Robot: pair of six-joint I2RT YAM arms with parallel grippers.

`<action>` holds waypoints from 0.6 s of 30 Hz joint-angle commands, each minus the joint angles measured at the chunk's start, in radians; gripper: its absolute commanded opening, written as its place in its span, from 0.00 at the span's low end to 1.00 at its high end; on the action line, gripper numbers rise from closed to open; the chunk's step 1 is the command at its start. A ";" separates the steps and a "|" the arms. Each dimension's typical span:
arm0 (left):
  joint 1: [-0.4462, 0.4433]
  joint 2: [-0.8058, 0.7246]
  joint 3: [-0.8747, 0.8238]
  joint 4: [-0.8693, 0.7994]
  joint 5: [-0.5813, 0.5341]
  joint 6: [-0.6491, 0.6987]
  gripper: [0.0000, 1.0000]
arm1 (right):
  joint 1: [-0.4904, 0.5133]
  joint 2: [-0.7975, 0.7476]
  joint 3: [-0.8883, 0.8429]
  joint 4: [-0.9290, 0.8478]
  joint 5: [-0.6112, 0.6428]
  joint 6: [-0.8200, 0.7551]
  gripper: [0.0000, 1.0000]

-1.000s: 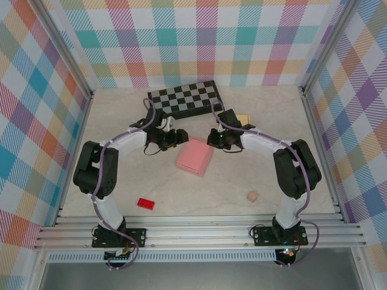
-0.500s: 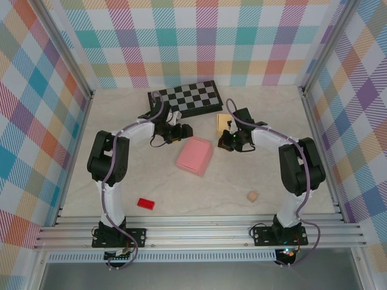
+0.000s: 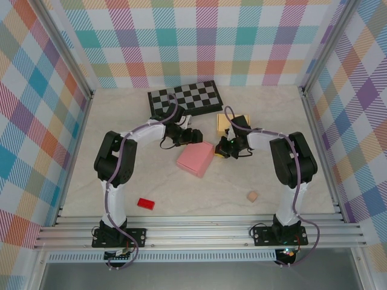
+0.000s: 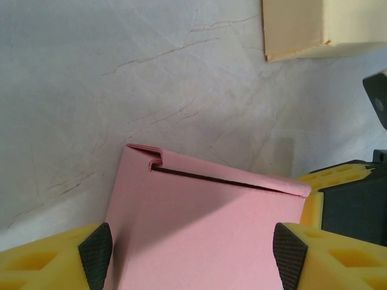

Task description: Fold the paper box

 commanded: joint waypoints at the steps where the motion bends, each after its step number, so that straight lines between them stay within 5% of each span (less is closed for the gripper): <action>1: -0.018 0.017 0.011 -0.010 -0.003 -0.017 0.73 | 0.009 0.009 -0.037 0.111 -0.052 0.041 0.00; 10: -0.121 0.061 0.038 0.100 0.158 -0.077 0.72 | 0.083 0.060 0.039 0.284 -0.174 -0.036 0.00; 18: -0.220 0.063 0.051 0.200 0.228 -0.149 0.72 | 0.129 0.018 0.067 0.446 -0.196 0.103 0.00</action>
